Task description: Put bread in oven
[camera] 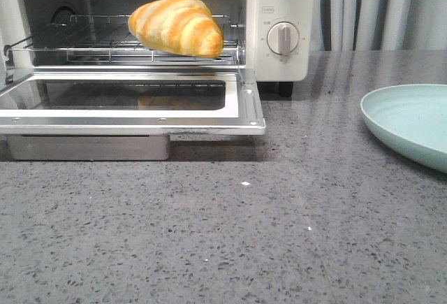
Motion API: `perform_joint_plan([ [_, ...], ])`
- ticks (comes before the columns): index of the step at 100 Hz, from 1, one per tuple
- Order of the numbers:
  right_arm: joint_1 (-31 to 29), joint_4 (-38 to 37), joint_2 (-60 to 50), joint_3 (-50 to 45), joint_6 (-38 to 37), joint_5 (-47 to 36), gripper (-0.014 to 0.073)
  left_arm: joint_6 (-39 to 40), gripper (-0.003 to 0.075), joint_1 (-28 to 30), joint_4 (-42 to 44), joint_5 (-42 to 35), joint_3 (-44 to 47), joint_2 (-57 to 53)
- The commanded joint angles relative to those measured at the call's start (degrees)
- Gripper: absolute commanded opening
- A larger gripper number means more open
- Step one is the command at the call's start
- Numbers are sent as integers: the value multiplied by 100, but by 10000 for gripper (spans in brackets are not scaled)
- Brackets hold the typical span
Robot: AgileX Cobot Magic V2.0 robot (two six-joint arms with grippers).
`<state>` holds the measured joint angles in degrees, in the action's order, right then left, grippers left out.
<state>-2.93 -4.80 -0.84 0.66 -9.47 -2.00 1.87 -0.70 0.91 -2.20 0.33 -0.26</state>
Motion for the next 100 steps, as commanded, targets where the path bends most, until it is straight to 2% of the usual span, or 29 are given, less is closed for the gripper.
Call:
perform_joint_plan([
  [1, -21, -5, -103, 98, 289, -522, 15, 42, -20, -40, 2, -428, 128, -173],
  [14, -21, 238, -103, 0, 666, -352, 15, 42, -20, -40, 2, -428, 128, -173],
  [50, -21, 369, -103, -204, 993, -179, 15, 42, -20, -40, 2, -428, 128, -173],
  [100, -21, 372, -103, -204, 1004, -68, 15, 42, -20, -40, 2, -428, 128, -173],
])
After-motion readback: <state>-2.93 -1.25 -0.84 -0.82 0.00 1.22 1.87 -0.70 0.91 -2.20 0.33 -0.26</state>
